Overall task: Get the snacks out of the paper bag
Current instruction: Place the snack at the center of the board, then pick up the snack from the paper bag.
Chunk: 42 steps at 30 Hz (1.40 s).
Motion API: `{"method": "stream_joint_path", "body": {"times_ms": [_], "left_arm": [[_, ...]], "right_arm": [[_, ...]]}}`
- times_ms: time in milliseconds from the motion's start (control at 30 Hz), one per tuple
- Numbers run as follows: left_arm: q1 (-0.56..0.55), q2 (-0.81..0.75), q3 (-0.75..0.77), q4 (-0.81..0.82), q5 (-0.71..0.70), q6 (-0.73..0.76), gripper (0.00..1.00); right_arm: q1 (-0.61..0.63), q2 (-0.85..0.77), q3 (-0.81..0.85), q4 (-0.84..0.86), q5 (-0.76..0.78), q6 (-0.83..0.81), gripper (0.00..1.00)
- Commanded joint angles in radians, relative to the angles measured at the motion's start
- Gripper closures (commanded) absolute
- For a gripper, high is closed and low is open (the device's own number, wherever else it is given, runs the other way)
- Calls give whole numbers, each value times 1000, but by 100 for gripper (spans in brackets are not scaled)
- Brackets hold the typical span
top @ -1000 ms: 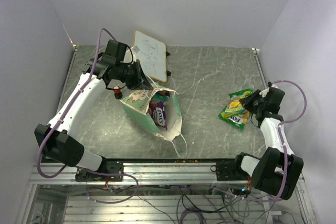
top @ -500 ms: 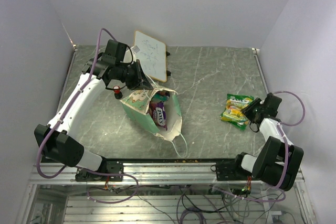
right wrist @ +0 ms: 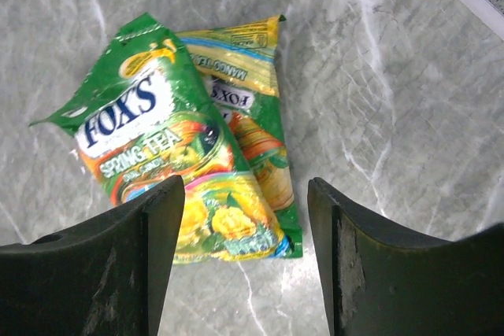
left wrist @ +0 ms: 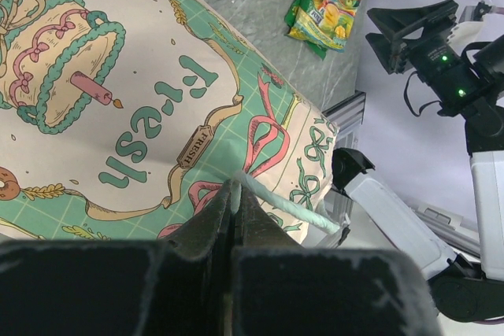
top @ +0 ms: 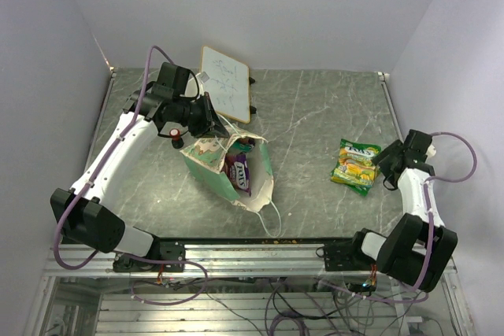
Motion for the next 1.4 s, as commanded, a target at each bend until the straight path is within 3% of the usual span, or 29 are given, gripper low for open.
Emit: {"method": "stream_joint_path", "body": {"times_ms": [0, 133, 267, 467, 633, 800, 933, 1100, 1200, 1367], "left_arm": [[4, -19, -4, 26, 30, -15, 93], [4, -29, -17, 29, 16, -23, 93], [4, -32, -29, 34, 8, -34, 93], [5, -33, -28, 45, -5, -63, 93], [4, -30, -20, 41, -9, -69, 93], [4, -28, -7, 34, -14, -79, 93], [4, -37, -16, 55, -10, -104, 93], [4, -51, -23, 45, -18, -106, 93], [4, -59, -31, 32, -24, -102, 93], [4, -70, -51, 28, -18, -110, 93]], "right_arm": [[51, -40, 97, -89, -74, -59, 37], [186, -68, 131, -37, -293, -104, 36], [397, -120, 59, 71, -502, -46, 35], [680, -273, -97, 262, -588, 119, 35], [886, -348, -96, 317, -637, 82, 32], [1126, -231, 34, 239, -438, -51, 33], [1292, -98, 116, 295, -242, -78, 41], [1492, 48, 194, 352, 155, -59, 44], [1562, 114, 228, 379, 317, -59, 43], [1580, 163, 190, 462, 394, -74, 41]]}}
